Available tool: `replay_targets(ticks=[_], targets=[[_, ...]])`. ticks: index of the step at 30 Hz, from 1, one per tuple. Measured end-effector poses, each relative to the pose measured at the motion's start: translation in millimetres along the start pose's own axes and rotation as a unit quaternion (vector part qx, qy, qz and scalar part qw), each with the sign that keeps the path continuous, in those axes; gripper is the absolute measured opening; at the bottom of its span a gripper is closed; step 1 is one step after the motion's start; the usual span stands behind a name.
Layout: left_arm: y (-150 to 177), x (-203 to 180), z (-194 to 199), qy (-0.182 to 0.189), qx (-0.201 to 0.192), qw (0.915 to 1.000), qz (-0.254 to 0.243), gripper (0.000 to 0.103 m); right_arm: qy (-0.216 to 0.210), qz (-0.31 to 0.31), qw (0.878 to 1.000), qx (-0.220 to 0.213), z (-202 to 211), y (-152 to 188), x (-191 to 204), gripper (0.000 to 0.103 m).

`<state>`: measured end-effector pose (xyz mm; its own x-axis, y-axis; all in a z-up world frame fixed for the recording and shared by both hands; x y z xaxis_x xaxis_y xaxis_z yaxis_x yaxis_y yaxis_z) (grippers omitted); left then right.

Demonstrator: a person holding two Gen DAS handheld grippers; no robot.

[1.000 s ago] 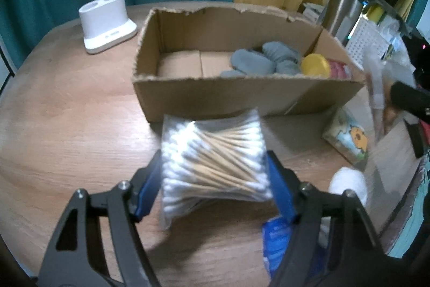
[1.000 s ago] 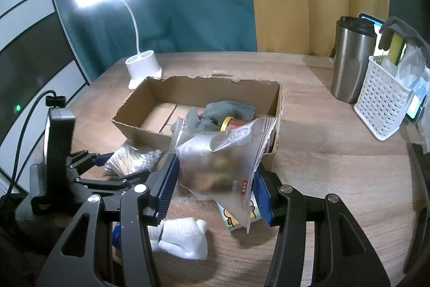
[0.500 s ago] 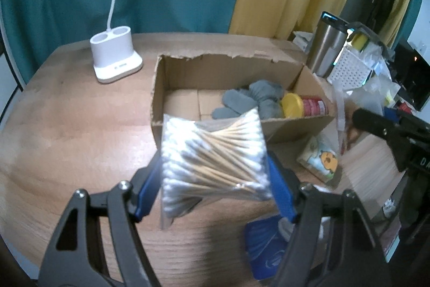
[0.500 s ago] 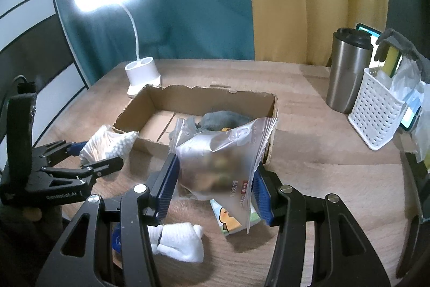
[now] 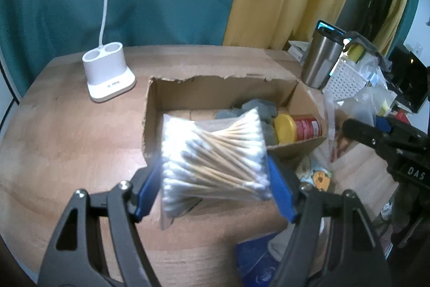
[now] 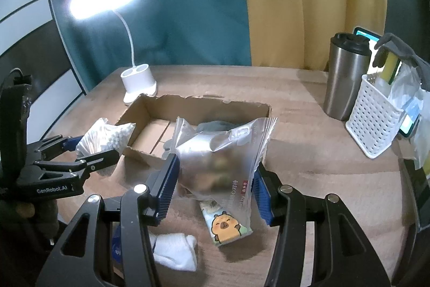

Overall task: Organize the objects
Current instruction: 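Lift the cotton swab bag with the left tool while the right carries the snack bag, then lower the swab bag and snack bag into the box with both tools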

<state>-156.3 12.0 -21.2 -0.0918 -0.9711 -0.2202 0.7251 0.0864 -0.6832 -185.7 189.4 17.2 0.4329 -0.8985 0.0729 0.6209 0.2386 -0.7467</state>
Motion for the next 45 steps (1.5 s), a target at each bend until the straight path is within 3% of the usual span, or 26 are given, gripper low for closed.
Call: replay_targets(ticks=[19, 45], targets=[[-24, -5, -24, 0.019, -0.002, 0.9998, 0.004, 0.073, 0.006, -0.005, 1.0, 0.0, -17, -19, -14, 0.055], [-28, -1, -75, 0.005, 0.028, 0.9995, 0.011, 0.073, 0.002, -0.012, 1.0, 0.004, -51, -43, -22, 0.055]])
Point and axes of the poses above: each gripper's, at about its wrist camera, not at the fingertips, and z roughly against the way its jaws point, x to its left, y to its underside, the point moved 5 cm from there along -z, roughly the way its jaws point, and after that the axes turned 6 degrees about y, right-handed, at the moved point
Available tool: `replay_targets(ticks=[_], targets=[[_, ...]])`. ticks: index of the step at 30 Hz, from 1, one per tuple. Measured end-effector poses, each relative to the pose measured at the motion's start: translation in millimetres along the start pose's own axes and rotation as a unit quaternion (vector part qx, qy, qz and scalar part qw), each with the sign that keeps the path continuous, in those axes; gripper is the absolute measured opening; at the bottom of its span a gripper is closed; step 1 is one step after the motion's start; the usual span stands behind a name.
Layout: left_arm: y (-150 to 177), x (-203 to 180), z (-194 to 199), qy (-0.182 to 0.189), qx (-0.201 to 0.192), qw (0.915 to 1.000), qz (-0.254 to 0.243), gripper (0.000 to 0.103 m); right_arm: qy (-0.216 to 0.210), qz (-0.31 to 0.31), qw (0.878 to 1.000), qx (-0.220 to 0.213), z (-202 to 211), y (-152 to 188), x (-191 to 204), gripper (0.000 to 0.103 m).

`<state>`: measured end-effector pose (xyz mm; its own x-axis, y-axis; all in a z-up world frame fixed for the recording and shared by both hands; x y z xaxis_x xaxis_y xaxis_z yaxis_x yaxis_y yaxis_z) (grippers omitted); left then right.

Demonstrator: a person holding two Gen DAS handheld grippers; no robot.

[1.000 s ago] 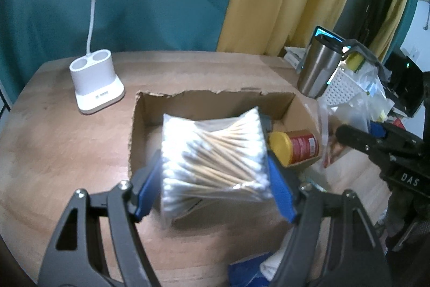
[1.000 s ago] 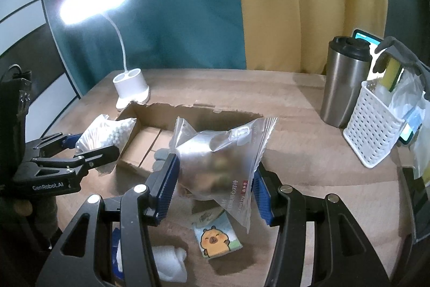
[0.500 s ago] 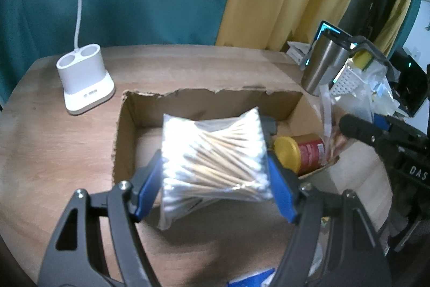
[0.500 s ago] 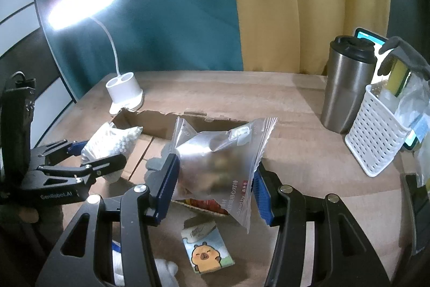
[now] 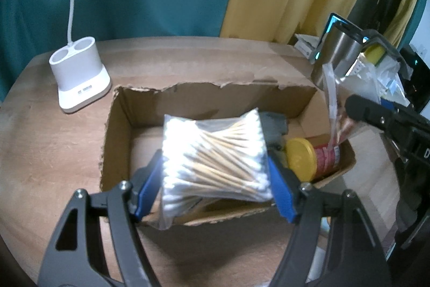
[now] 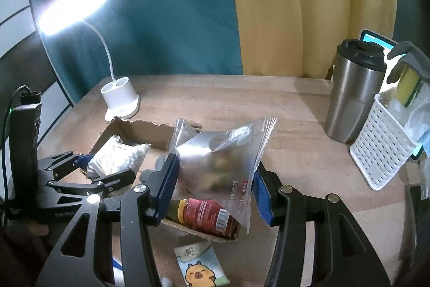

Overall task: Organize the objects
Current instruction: 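Lower the swab bag and snack bag into the box with both tools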

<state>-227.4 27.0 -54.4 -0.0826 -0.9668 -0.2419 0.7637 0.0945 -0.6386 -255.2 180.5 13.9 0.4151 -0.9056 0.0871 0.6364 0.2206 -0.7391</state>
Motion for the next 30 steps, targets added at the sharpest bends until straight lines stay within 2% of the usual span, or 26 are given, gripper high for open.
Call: replay_targets(ticks=[12, 26, 28, 30], targets=[[6, 6, -18, -0.013, 0.029, 0.9995, 0.006, 0.074, -0.009, -0.003, 1.0, 0.006, -19, -6, -1, 0.055], [1, 2, -22, -0.027, 0.033, 0.9991, -0.004, 0.075, -0.004, -0.008, 1.0, 0.018, -45, -5, 1, 0.057], [0, 2, -22, -0.025, 0.033, 0.9992, -0.003, 0.076, 0.003, -0.003, 1.0, 0.019, -48, -3, 1, 0.061], [-1, 1, -21, -0.022, 0.033, 0.9992, 0.0, 0.078, 0.016, -0.003, 1.0, 0.014, -46, -4, -1, 0.073]])
Point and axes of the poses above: each gripper's, at about its wrist camera, not at the fingertips, and z roughly against the way its jaws point, x to its left, y to its underside, the point moved 5 cm from there along -z, roughly the way its jaws point, and after that the axes turned 6 degrees about y, right-handed, at the moved point
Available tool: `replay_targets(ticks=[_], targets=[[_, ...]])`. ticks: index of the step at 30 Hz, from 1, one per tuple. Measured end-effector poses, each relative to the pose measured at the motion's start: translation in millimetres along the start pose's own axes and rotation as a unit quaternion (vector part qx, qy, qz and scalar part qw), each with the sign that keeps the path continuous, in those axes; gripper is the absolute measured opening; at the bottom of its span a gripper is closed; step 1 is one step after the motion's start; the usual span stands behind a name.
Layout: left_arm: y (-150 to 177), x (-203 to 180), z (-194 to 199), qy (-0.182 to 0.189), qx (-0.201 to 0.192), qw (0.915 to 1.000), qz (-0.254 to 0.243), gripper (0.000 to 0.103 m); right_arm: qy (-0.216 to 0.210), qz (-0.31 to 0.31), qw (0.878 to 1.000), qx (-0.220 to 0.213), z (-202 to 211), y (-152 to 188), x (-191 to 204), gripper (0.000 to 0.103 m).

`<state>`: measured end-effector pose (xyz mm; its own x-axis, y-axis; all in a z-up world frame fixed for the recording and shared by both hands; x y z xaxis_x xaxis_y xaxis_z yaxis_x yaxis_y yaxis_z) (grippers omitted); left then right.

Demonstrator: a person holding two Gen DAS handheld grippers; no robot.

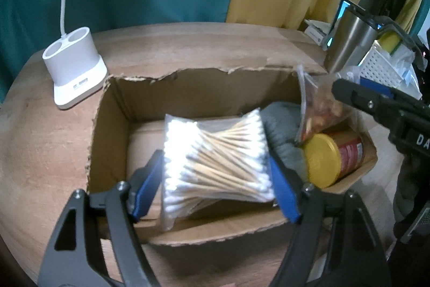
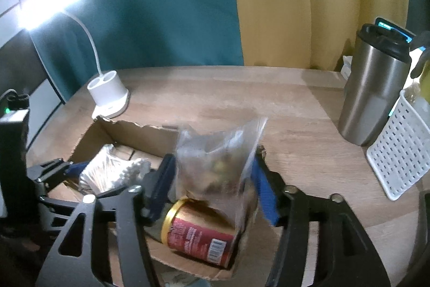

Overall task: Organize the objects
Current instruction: 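Lower the swab bag and snack bag into the box with both tools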

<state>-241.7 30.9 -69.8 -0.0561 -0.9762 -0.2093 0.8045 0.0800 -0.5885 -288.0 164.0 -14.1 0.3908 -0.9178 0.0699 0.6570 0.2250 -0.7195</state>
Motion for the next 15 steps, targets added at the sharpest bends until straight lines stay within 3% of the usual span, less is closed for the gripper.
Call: replay_targets(ticks=[2, 7, 15], targets=[[0, -1, 2, 0.003, -0.003, 1.0, 0.001, 0.083, 0.006, -0.004, 1.0, -0.006, 3, -1, -4, 0.073], [-4, -4, 11, 0.003, -0.016, 0.9999, -0.002, 0.085, 0.038, -0.011, 0.999, -0.006, -1, 3, -19, 0.073], [-5, -1, 15, -0.012, -0.019, 0.9997, 0.002, 0.086, 0.057, -0.036, 0.997, 0.04, -28, 22, -35, 0.073]])
Point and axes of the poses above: each gripper's, at about its wrist camera, not at the fingertips, and z roughly against the way its jaws point, x to its left, y to its underside, the point moved 5 cm from there along -z, roughly the way its jaws point, and after that the axes turned 6 degrees about y, right-handed, at the moved point
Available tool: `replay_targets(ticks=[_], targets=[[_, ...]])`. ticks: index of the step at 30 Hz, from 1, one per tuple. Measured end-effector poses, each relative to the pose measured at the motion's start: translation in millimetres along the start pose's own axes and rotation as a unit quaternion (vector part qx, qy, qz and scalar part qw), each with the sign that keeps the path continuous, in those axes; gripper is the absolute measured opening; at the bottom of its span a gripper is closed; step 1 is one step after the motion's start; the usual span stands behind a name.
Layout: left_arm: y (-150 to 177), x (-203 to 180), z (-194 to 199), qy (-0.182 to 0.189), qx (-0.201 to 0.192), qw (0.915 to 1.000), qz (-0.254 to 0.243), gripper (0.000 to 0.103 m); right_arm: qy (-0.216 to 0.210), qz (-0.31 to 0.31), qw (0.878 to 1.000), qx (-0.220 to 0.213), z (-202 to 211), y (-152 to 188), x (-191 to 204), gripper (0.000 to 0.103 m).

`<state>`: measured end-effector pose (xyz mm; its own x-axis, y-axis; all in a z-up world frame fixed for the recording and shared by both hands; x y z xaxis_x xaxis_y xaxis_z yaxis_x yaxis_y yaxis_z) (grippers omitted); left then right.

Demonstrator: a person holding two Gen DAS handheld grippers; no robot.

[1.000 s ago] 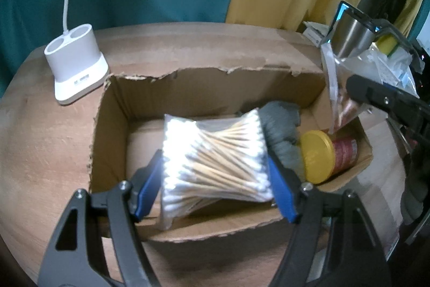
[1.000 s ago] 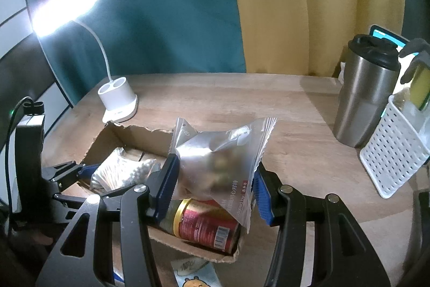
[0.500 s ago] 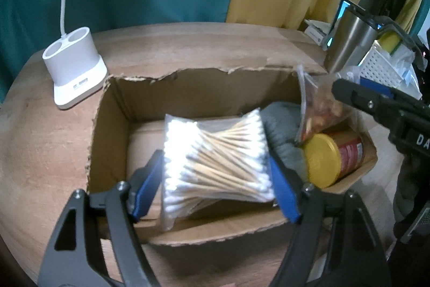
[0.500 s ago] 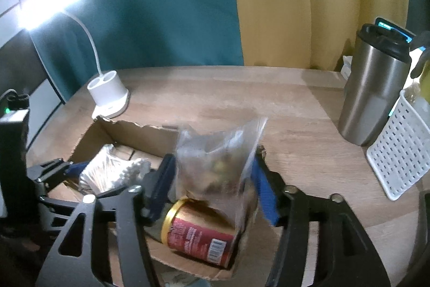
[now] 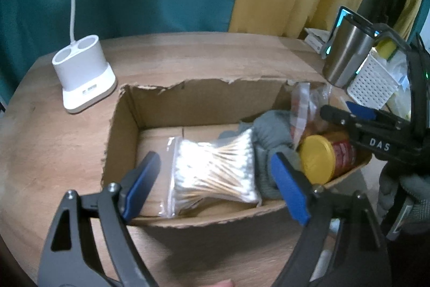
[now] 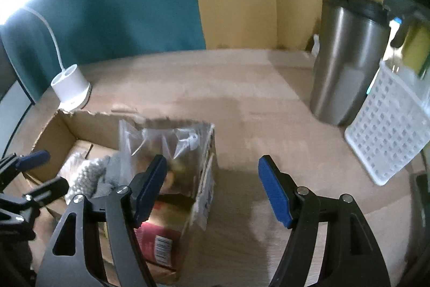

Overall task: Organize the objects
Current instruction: 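Lower the swab bag and snack bag into the box with both tools, then open both tools and withdraw them from the box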

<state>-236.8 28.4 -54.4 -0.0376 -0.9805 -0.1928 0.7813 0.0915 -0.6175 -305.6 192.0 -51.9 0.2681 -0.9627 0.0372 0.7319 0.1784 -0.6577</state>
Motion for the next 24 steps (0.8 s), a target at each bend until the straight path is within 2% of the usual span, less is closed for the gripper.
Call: replay_targets(ticks=[6, 24], targets=[[-2, 0, 3, -0.002, -0.005, 1.0, -0.003, 0.086, 0.002, -0.006, 1.0, 0.003, 5, 3, -5, 0.073], [8, -6, 35, 0.002, -0.032, 0.9995, -0.007, 0.086, -0.006, -0.004, 1.0, -0.027, 45, 10, -2, 0.074]])
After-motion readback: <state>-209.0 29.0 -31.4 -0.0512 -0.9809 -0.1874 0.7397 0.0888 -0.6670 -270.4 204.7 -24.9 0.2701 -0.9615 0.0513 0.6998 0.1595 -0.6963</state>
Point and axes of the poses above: each gripper's, at about its wrist camera, not at the fingertips, and z roughly against the way its jaws point, x to its left, y to its underside, the point moved 5 cm from there along -z, roughly the way its jaws point, and after that the axes turned 6 degrees about y, right-handed, at the moved point
